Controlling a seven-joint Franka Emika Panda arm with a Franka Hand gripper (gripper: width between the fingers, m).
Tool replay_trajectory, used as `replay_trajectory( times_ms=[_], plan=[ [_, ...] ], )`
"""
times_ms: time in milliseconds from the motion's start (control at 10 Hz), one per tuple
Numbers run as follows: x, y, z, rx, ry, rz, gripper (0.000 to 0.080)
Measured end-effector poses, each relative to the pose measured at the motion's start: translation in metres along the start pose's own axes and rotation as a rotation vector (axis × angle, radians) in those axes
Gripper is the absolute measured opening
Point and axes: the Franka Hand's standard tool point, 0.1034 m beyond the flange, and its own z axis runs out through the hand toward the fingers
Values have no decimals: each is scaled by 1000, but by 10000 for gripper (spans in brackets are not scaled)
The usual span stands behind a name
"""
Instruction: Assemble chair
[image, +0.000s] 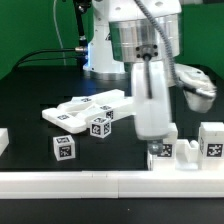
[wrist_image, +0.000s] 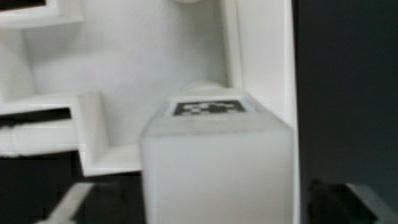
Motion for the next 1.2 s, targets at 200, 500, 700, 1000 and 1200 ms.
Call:
replay_trajectory(
  times_ms=[200,500,700,1000,1200],
  plan=[
    [-12,0,-2,1,-9,-283,611],
    [-9,0,-2,3,3,-555,648],
    [-10,4,-5,14,25,-997,649],
    [-7,5,-3,11,18,-1097,524],
    [-7,6,-2,11,17,-1044,328]
  ],
)
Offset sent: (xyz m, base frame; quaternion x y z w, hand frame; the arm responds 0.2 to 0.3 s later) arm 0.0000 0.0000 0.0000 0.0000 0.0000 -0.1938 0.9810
